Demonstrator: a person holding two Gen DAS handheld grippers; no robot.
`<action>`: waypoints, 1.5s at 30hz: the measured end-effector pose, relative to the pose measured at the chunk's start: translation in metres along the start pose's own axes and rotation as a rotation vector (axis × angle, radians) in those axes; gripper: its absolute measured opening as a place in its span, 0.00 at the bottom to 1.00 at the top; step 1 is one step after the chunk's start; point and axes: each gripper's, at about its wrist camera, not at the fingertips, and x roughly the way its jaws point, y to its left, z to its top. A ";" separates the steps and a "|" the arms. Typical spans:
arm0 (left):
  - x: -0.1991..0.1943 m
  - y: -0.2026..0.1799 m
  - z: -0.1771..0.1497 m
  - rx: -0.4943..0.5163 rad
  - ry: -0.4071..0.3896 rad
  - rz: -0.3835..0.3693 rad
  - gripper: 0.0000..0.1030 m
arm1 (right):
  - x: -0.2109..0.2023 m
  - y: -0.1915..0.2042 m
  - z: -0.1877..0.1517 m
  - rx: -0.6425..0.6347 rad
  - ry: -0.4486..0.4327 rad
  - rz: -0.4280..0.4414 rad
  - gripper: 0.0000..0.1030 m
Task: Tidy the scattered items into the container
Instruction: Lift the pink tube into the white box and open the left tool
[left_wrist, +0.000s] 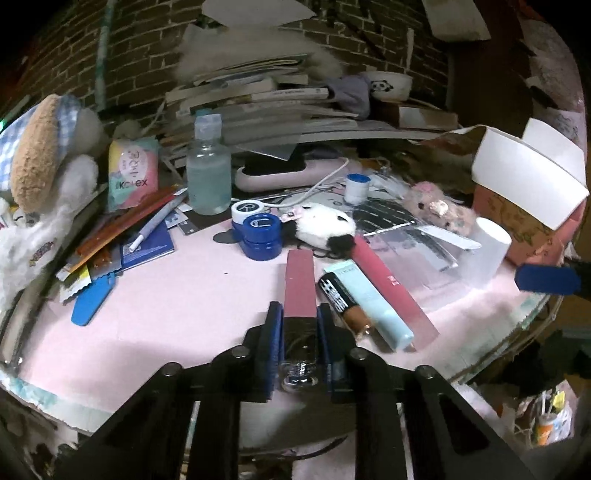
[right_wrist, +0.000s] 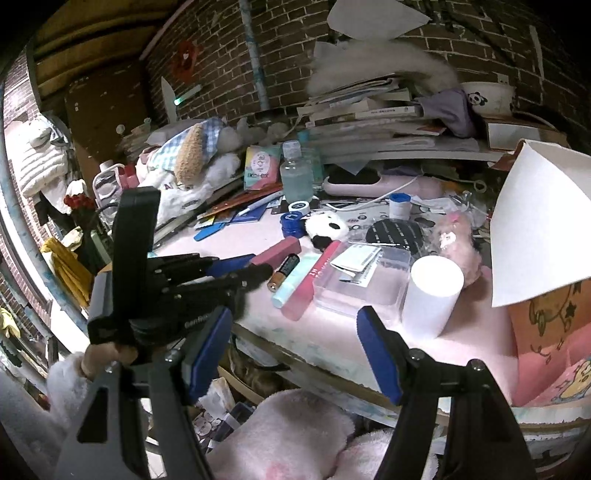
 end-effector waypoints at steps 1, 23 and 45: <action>0.001 0.000 0.000 -0.002 -0.003 0.005 0.12 | 0.001 -0.001 -0.001 0.008 -0.001 0.003 0.66; -0.024 -0.010 0.069 -0.010 -0.109 -0.135 0.12 | 0.002 -0.024 -0.005 0.092 -0.061 -0.079 0.68; -0.005 -0.197 0.183 0.365 0.092 -0.540 0.12 | -0.010 -0.046 -0.016 0.162 -0.107 -0.183 0.68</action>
